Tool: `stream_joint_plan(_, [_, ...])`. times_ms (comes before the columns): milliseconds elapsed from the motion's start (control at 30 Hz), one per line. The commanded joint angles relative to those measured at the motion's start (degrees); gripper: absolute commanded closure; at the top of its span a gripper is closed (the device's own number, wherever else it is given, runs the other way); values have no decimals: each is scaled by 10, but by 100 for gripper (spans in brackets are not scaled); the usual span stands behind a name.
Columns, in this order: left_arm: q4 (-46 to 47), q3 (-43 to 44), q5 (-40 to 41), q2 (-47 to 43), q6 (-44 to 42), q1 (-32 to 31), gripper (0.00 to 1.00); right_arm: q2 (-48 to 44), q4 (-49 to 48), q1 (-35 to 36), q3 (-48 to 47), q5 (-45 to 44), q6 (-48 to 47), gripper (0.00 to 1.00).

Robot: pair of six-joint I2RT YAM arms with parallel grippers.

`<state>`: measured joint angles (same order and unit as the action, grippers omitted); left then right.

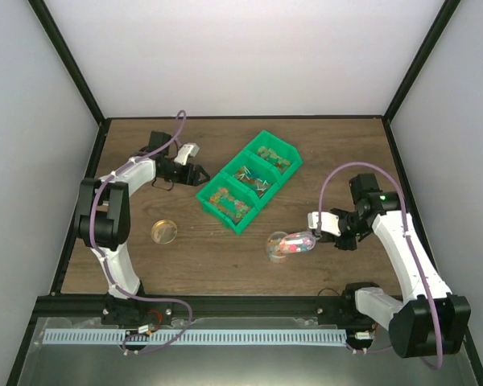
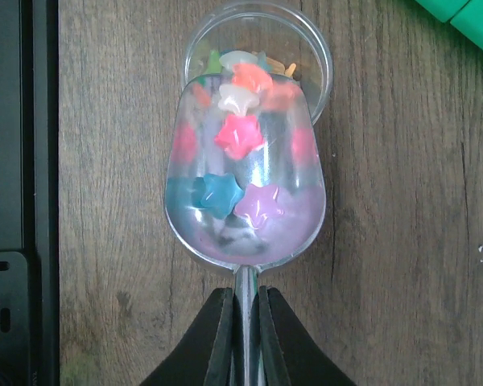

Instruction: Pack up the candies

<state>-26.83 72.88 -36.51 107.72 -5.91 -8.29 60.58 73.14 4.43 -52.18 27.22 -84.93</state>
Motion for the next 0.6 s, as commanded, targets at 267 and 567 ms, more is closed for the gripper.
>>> stream_joint_plan(267, [22,-2,-11,-3,12,0,26,26,15,46,-51,-28,53,99])
stream_joint_plan(567, [34,-6,-15,-1,17,0,26,40,16,77,-66,-71,80,99])
